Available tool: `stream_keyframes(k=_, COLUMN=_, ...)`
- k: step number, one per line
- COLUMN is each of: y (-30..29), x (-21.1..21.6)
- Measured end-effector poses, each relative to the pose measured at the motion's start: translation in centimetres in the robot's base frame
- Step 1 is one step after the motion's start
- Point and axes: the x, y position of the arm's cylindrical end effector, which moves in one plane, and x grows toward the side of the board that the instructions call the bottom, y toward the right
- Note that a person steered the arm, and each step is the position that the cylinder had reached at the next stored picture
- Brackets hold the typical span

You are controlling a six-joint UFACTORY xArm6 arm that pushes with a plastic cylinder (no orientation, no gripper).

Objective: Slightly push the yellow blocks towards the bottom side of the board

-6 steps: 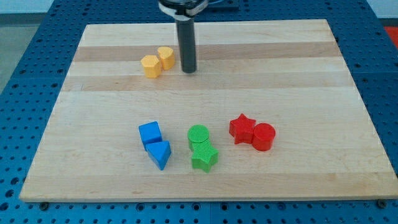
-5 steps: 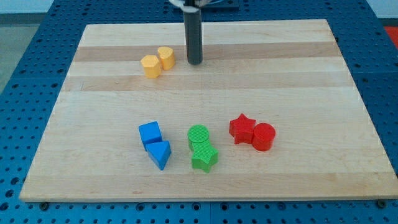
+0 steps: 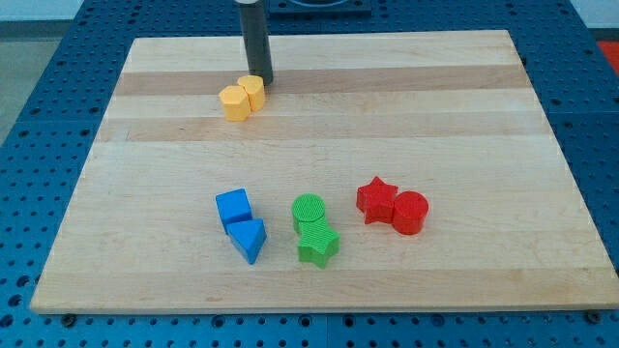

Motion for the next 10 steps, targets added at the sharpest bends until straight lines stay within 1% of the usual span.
stream_keyframes(k=5, y=-8.0, x=7.8)
stream_keyframes(k=6, y=-8.0, x=4.5)
stream_keyframes(k=7, y=-4.4, x=-1.6)
stream_keyframes(k=8, y=-0.1, x=-1.4)
stream_keyframes(k=9, y=0.5, x=-0.9)
stream_keyframes(k=10, y=0.3, x=1.5)
